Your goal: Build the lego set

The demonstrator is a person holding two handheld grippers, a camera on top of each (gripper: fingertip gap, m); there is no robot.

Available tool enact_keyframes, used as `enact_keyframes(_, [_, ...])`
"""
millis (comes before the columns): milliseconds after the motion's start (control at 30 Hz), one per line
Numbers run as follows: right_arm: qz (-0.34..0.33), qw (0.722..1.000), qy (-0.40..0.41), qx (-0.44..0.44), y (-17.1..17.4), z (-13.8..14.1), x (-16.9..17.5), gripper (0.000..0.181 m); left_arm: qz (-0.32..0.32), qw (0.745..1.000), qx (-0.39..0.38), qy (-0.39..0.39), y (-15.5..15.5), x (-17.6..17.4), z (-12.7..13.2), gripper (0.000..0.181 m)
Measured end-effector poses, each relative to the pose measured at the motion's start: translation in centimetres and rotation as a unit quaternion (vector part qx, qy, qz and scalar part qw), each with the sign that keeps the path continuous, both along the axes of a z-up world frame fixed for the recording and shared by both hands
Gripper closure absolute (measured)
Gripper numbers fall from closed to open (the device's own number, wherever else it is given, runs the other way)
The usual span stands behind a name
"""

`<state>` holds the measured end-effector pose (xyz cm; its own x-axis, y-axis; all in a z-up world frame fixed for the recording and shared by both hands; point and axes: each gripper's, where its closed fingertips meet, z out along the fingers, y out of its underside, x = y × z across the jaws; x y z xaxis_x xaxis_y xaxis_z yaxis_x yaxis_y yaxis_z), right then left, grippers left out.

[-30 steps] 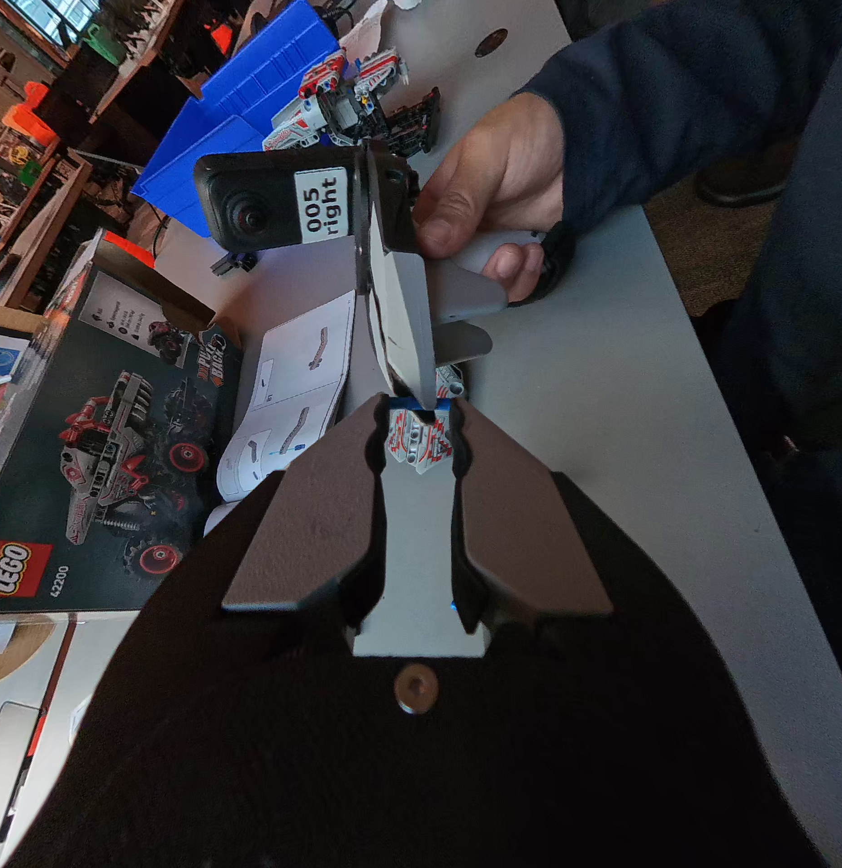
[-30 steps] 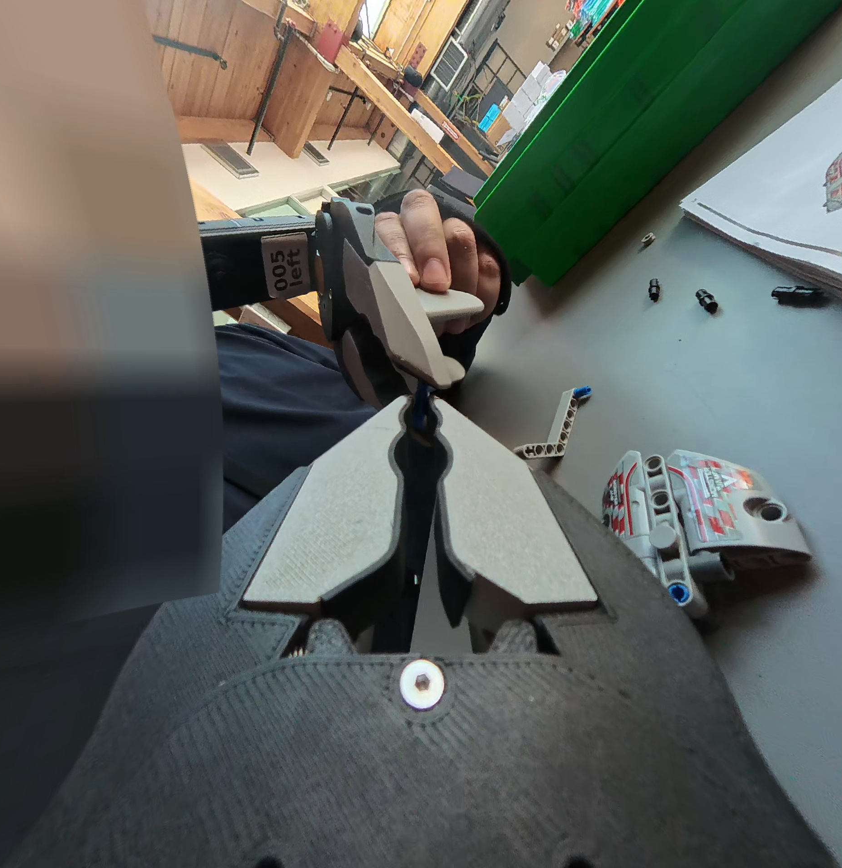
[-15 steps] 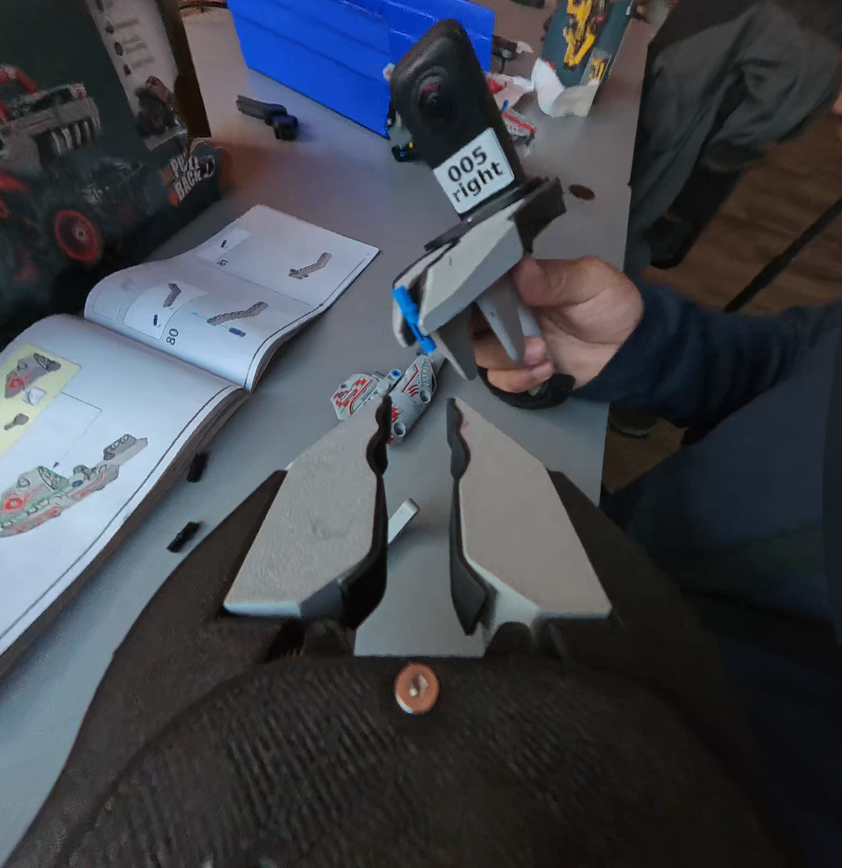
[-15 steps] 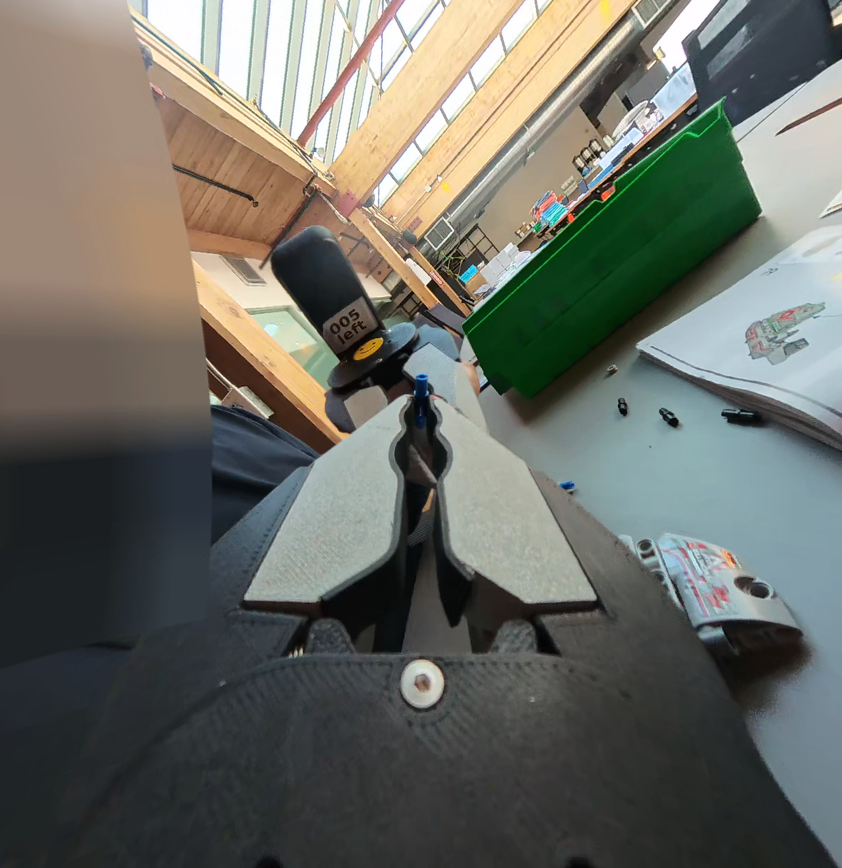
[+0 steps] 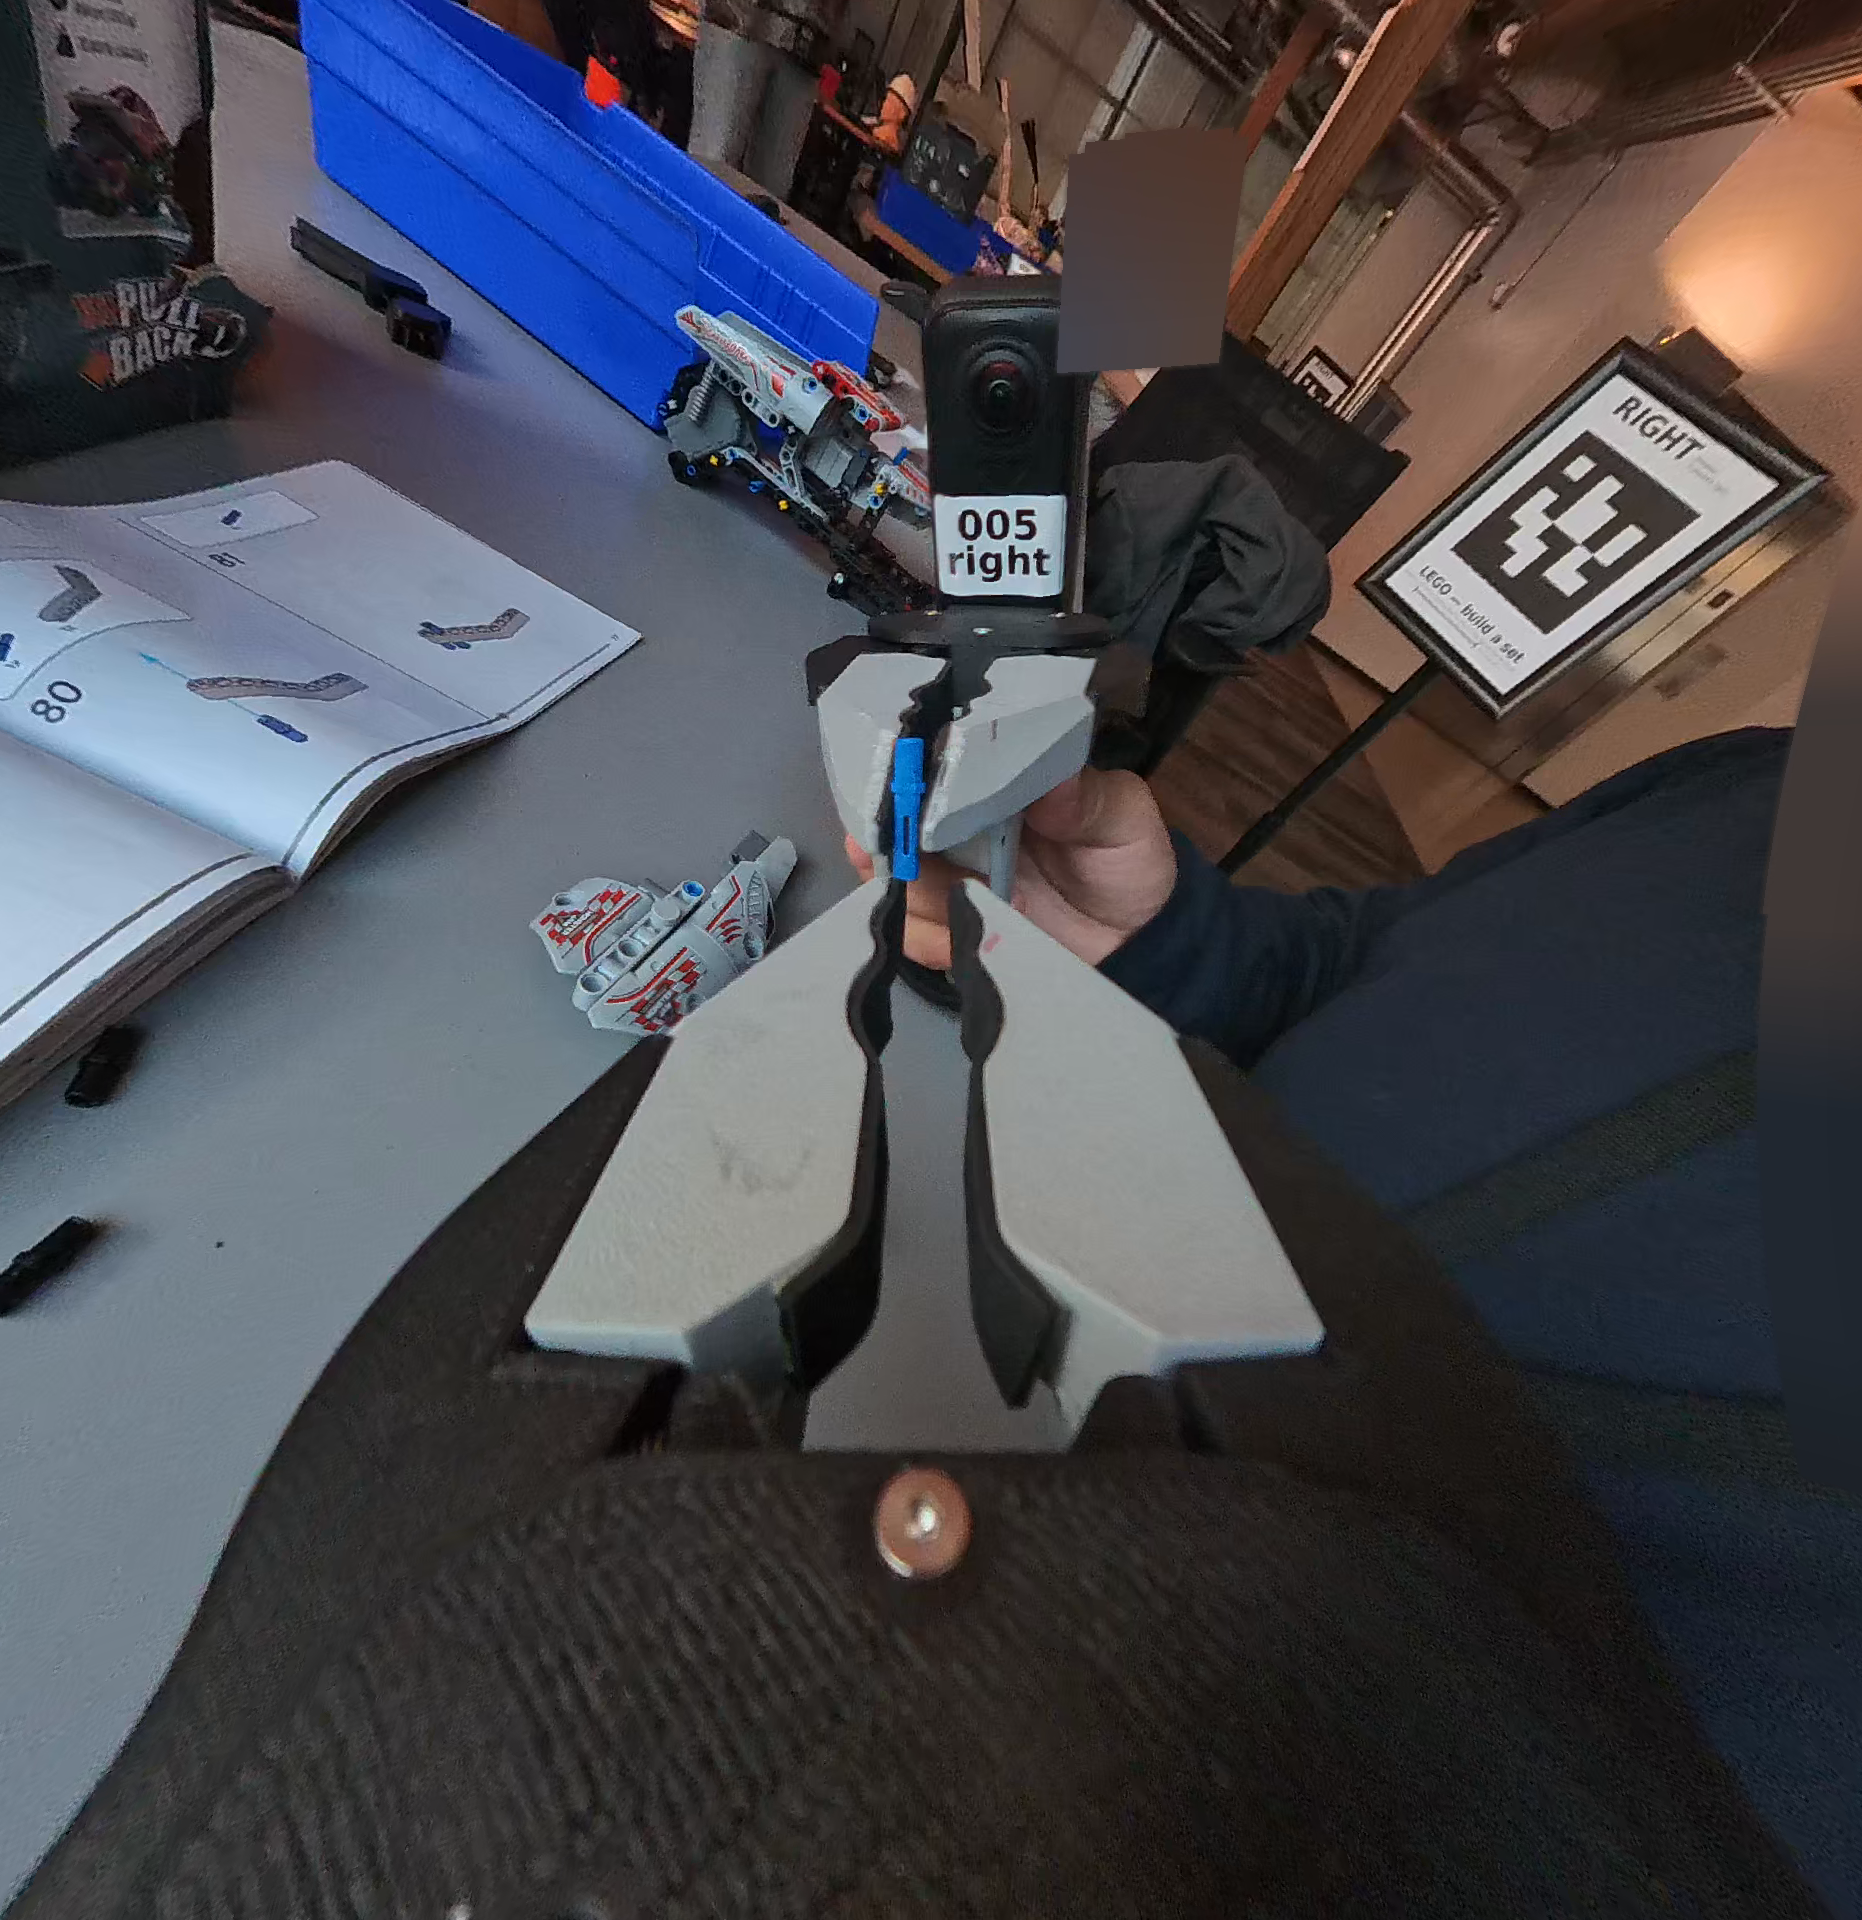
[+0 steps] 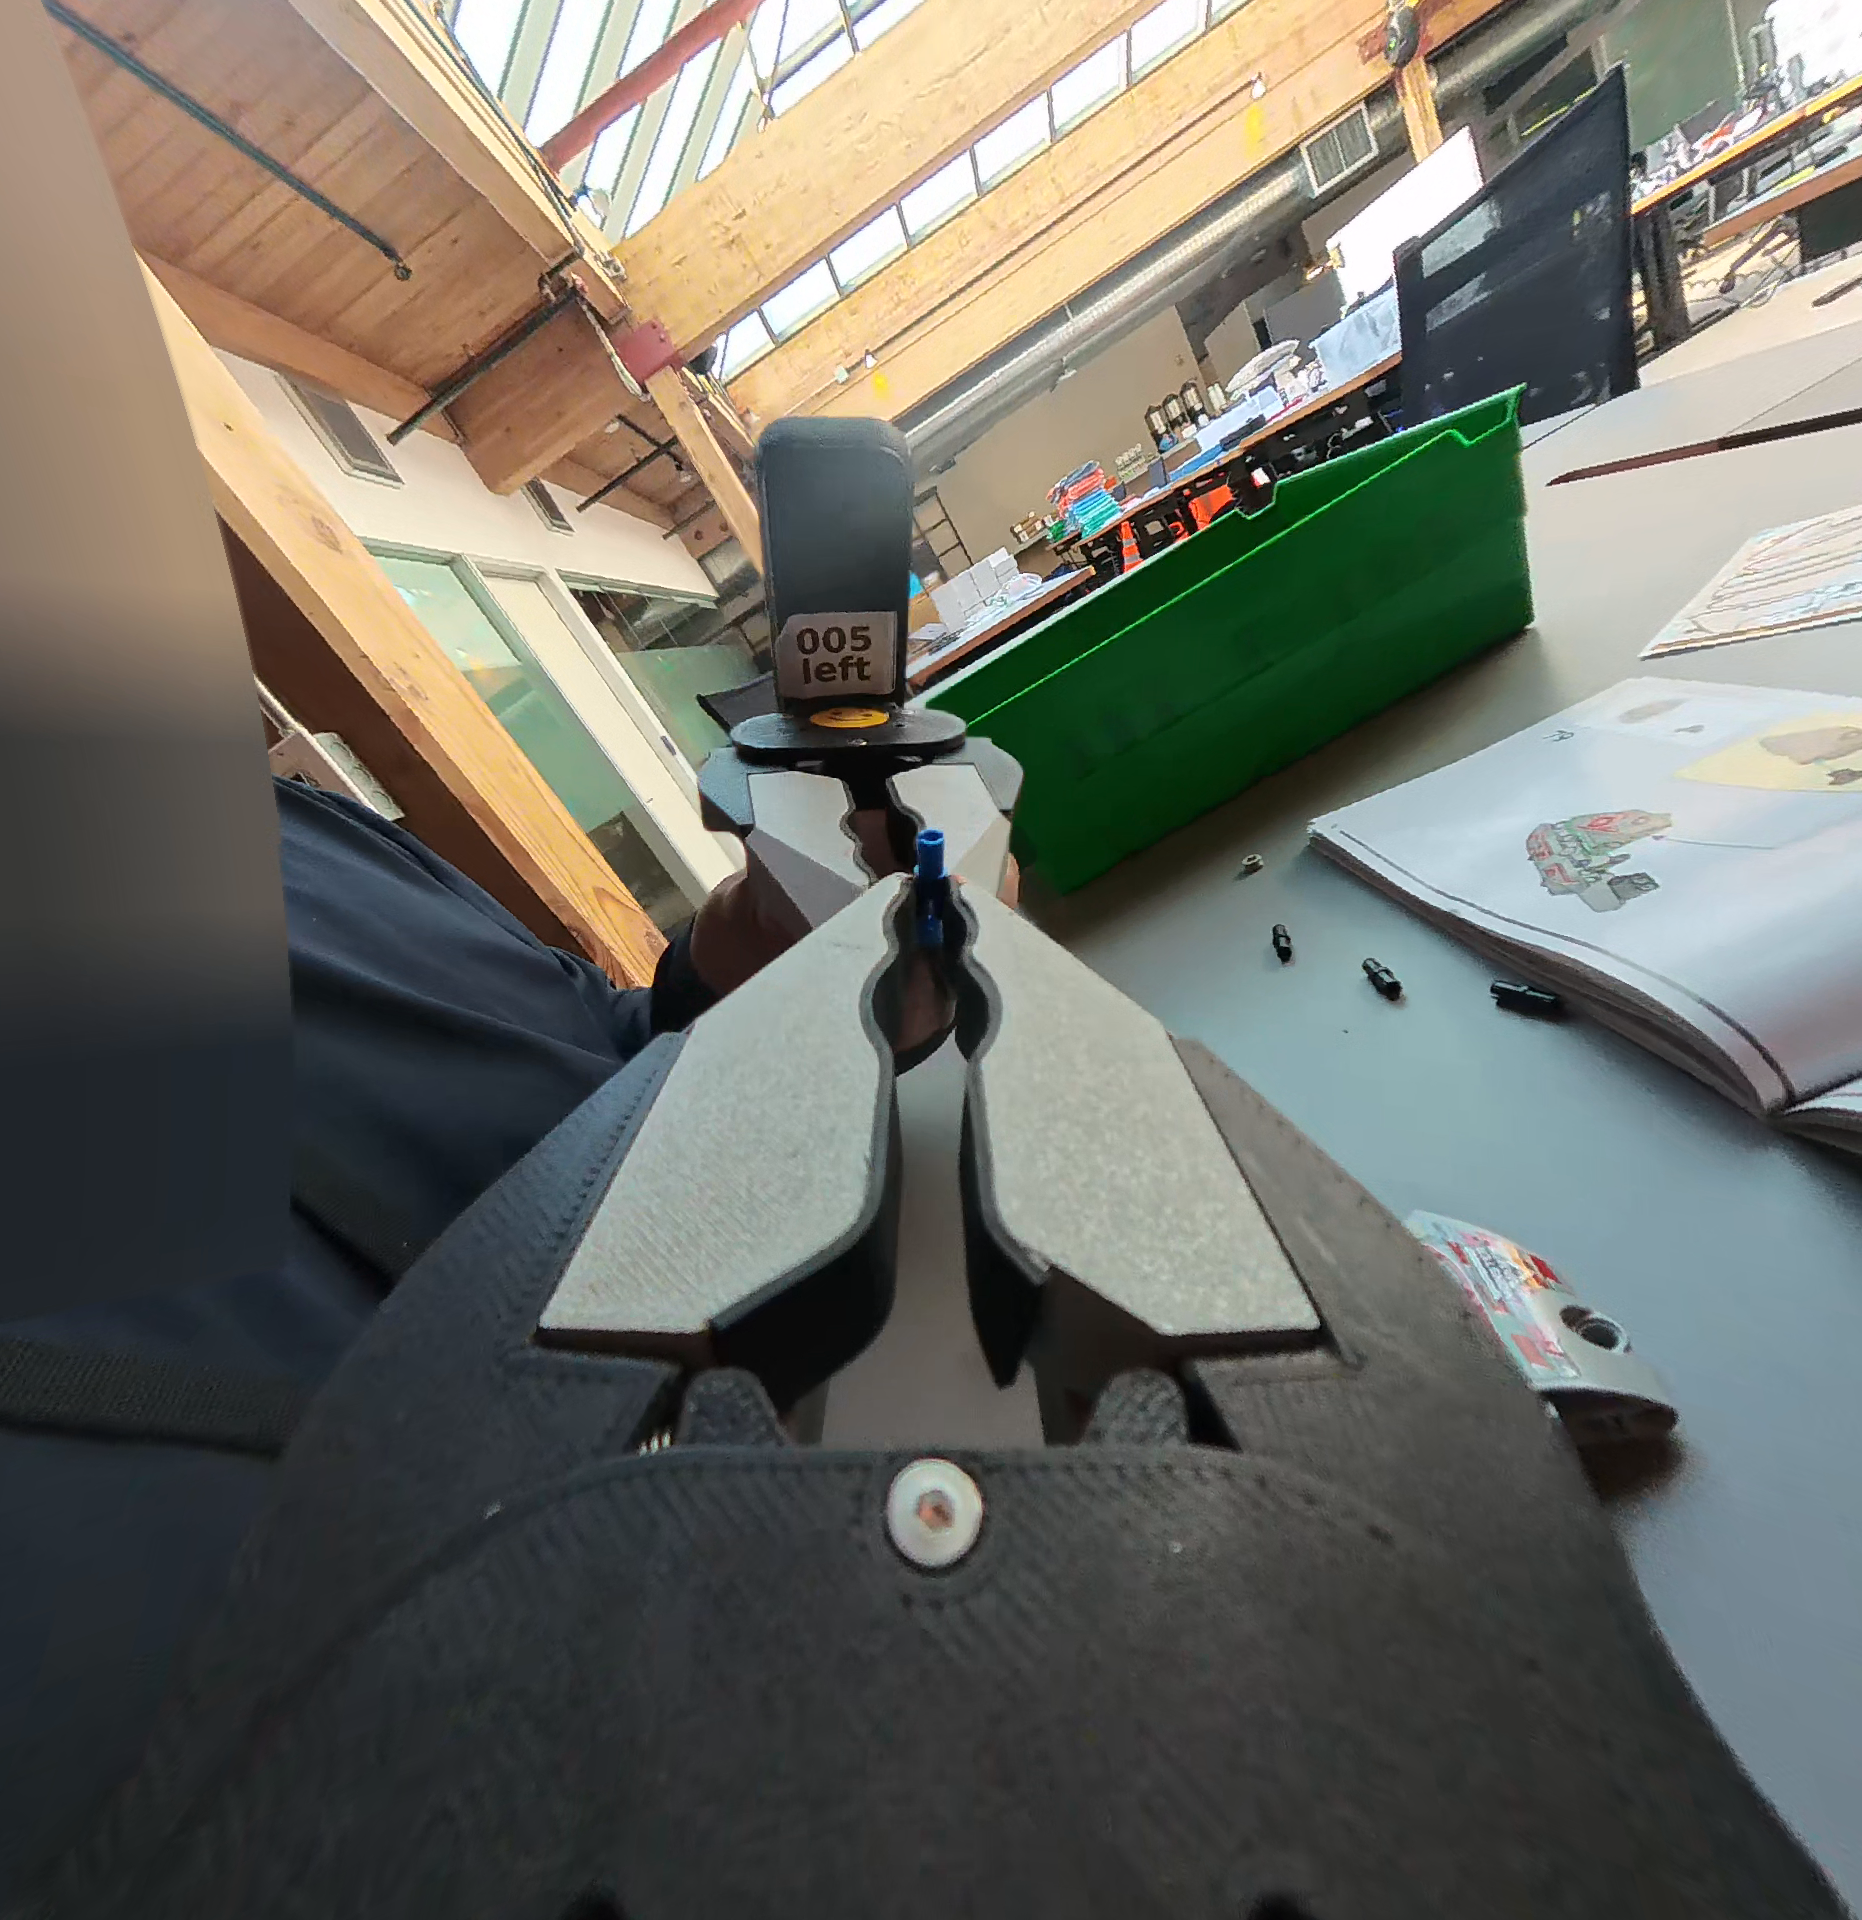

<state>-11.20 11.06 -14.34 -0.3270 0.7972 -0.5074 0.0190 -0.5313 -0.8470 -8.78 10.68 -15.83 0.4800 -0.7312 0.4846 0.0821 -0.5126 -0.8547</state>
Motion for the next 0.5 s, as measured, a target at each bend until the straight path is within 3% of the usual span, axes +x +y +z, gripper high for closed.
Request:
enact_keyframes(67, [-0.002,1.0,-0.003,0.01,-0.19,-0.09,-0.01,0.181,0.018,1.0,-0.004,-0.01,0.37,-0.41,0.12,0.17])
enact_keyframes(400, [-0.053,0.995,-0.004,0.087,-0.41,0.17,-0.03,0.181,0.017,0.997,-0.017,-0.068,0.18,-0.56,0.67,0.18])
enact_keyframes(500, [-0.066,0.992,-0.019,0.101,-0.3,-0.19,0.11,0.181,0.015,0.998,-0.014,-0.053,0.23,-0.5,0.32,0.18])
